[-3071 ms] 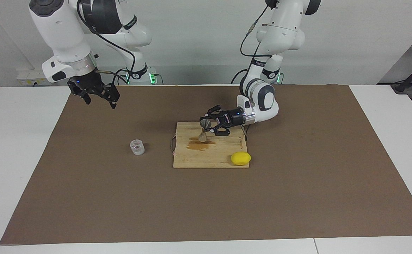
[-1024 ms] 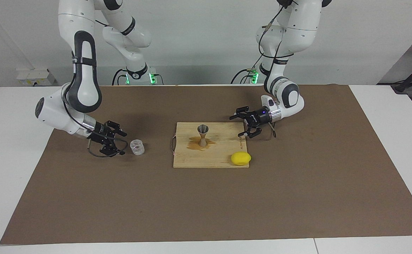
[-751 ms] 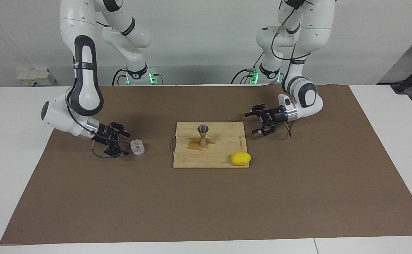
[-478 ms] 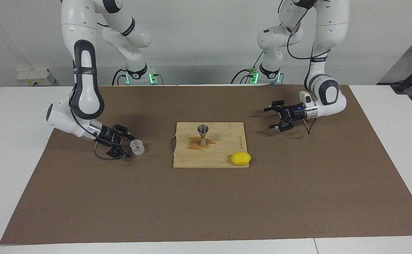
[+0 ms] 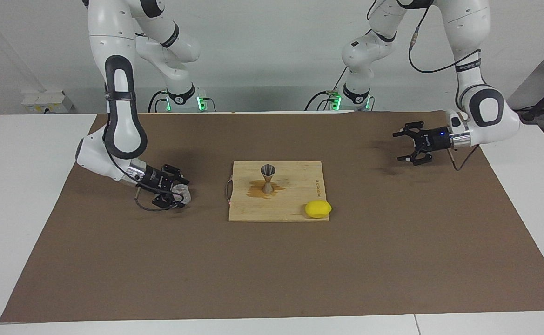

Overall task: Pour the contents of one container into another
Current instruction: 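Withdraw the left gripper while the right gripper reaches the glass cup, then close the right gripper around the clear glass cup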

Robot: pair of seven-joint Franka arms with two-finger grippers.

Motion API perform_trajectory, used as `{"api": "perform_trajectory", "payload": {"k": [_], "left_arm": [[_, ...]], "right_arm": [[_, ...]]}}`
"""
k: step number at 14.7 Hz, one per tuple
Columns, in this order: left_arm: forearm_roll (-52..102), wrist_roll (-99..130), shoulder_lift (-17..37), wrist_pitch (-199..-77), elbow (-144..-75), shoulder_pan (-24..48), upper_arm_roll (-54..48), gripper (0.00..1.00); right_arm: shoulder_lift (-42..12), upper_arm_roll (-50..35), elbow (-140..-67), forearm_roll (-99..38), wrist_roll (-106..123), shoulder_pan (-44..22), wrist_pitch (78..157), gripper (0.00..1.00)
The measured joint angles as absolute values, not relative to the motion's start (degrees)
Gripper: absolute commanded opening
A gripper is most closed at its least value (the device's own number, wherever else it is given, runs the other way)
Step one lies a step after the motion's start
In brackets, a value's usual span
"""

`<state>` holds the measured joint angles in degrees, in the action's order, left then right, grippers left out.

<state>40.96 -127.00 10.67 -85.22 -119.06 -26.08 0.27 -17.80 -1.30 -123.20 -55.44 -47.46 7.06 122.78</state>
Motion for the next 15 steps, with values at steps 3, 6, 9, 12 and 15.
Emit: {"api": "perform_trajectory", "payload": {"k": [3, 6, 9, 12, 15], "left_arm": [[31.3, -123.2, 10.7, -84.8, -111.2, -26.6, 0.1, 1.0], [25.4, -118.1, 9.8, -84.6, -105.6, -26.2, -0.6, 1.0], [21.9, -112.2, 7.2, -84.5, -103.1, -22.7, -1.0, 1.0], [18.7, -101.2, 5.3, -84.5, -100.2, -17.4, -1.3, 1.0], [17.4, -91.5, 4.9, -84.4, -98.0, -15.0, -1.6, 1.0]], "right_arm": [[-17.8, -1.0, -123.3, -56.3, -47.4, 7.2, 122.8, 0.0], [-17.6, -1.0, -123.2, -56.4, -47.4, 7.2, 122.8, 0.0], [-15.6, -1.1, -123.1, -56.6, -49.5, 6.5, 122.8, 0.0], [-12.4, -1.1, -123.0, -56.4, -55.3, 2.2, 124.9, 0.0], [-10.9, -1.2, -121.7, -51.1, -64.3, -3.3, 127.5, 0.0]]}}
